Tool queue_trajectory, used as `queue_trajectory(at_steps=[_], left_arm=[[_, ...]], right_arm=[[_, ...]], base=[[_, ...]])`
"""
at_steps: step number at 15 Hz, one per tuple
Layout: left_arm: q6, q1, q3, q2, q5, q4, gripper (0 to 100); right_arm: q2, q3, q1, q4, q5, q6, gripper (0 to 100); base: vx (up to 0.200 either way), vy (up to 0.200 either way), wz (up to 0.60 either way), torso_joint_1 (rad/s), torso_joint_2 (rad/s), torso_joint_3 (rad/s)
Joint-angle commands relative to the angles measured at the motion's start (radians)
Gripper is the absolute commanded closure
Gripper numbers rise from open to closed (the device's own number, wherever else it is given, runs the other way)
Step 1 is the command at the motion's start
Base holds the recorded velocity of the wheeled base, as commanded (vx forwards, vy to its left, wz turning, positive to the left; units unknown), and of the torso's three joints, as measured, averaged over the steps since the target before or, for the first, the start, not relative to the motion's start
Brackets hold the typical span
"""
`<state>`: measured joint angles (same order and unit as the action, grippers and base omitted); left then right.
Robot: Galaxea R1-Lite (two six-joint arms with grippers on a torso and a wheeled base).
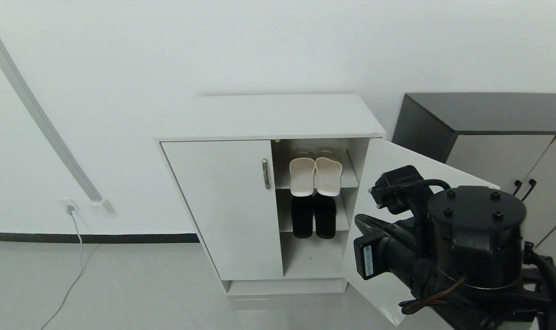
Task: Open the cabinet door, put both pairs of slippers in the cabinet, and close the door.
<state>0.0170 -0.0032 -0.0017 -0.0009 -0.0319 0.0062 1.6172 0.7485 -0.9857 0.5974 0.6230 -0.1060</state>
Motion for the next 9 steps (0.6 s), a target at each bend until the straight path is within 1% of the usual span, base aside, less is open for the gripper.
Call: queue_trajectory(at_steps=[1, 5, 9], left_arm=[[0.000, 0.000, 0.000, 0.001, 0.000, 0.000, 100], [0.000, 0.000, 0.000, 0.001, 0.000, 0.000, 100], [0.000, 0.000, 0.000, 0.001, 0.000, 0.000, 100]], right_arm=[[0.001, -0.001, -0.001, -0.001, 0.000, 0.000, 100], [0.000, -0.006, -0.001, -0.001, 0.000, 0.000, 100], [0.000, -0.006, -0.001, 0.001, 0.000, 0.000, 100]], base=[[0.000, 0.000, 0.00, 0.217, -0.53, -0.320], [0.000, 0.000, 0.00, 0.223, -0.55, -0.315], [0.000, 0.000, 0.00, 0.253, -0.59, -0.334]])
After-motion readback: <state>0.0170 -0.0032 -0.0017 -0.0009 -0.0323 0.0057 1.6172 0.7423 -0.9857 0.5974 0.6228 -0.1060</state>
